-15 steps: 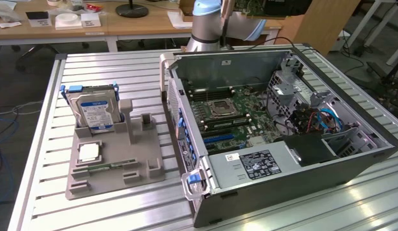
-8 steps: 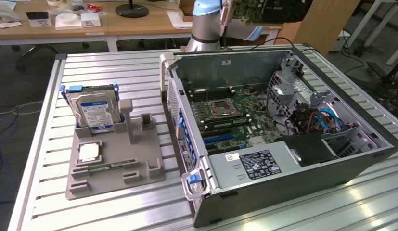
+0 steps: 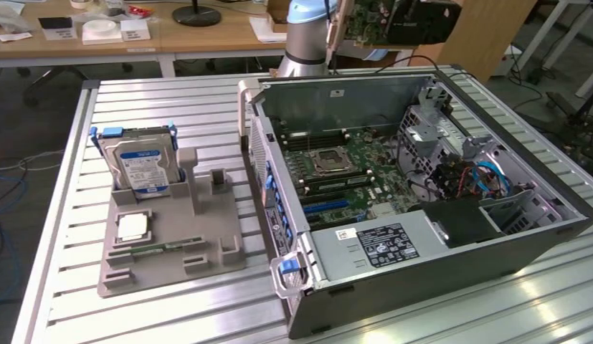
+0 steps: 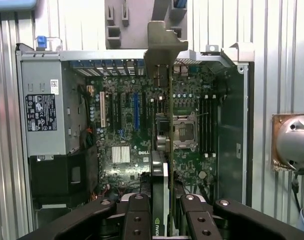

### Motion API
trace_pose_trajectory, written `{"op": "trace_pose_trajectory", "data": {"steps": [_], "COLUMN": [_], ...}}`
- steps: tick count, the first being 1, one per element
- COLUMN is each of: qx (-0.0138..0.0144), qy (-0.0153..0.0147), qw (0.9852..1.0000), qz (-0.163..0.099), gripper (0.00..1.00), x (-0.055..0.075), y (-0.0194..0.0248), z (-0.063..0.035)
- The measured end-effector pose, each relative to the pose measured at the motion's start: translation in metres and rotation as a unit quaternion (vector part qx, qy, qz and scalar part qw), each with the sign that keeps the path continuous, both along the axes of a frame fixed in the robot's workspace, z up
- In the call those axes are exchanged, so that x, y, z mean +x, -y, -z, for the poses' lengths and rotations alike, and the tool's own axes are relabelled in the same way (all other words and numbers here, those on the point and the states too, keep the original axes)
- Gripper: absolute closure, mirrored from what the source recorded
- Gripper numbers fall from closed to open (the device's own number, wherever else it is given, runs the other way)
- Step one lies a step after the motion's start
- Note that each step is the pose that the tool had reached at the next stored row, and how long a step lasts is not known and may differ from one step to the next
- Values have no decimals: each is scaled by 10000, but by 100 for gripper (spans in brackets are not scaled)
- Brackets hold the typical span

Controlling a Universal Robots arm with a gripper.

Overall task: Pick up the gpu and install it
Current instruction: 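Insert the gpu into the slot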

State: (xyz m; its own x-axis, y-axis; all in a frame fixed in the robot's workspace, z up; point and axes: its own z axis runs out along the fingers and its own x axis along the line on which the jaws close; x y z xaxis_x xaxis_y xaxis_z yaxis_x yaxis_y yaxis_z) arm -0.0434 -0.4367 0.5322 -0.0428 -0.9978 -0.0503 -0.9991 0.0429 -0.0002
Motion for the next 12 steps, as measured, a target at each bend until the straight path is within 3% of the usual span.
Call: {"op": "trace_pose_trajectory", "data": {"steps": [5,12], "qx": [1,0], "qy": [0,0], "qw": [10000,10000], "qz": [-2,-2], "gripper": [73,73], "x": [4,5], "y": [0,-1], "z": [81,104]}}
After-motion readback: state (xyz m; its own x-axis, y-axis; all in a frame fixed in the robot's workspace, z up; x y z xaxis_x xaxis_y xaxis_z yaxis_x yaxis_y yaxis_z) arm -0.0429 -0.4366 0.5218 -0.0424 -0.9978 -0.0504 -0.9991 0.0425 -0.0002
